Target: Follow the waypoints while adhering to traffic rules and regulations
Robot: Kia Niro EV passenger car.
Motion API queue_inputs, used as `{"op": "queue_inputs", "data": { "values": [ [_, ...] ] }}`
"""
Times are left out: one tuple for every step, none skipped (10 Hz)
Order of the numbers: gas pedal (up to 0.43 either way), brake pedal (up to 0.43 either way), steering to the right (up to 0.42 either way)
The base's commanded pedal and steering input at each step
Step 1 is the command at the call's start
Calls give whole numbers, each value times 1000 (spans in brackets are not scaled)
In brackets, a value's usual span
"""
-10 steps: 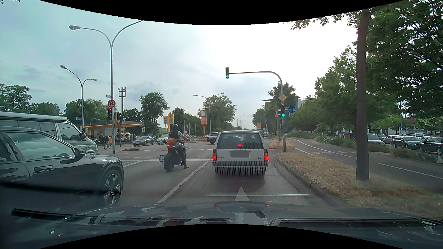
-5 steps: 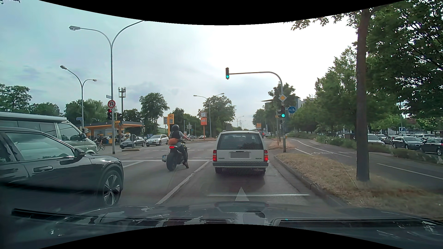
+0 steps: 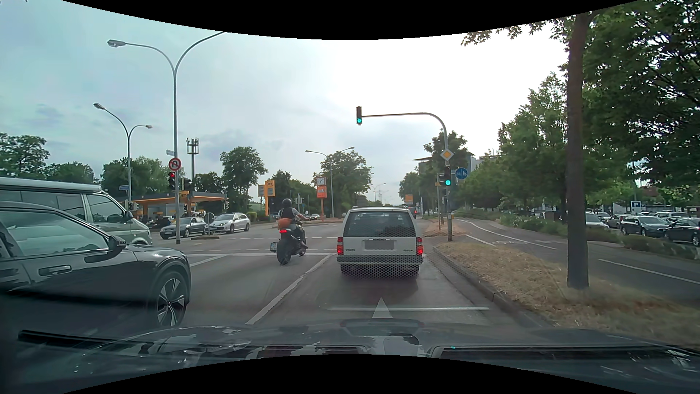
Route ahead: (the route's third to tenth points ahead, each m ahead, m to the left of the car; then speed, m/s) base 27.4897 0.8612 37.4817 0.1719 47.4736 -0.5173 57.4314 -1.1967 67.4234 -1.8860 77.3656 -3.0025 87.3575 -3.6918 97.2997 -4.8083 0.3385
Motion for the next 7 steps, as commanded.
{"op": "queue_inputs", "data": {
  "values": [
    [0,0,30],
    [0,0,32],
    [0,0,33],
    [0,0,33],
    [0,0,34],
    [0,0,36],
    [0,0,36]
  ]
}}
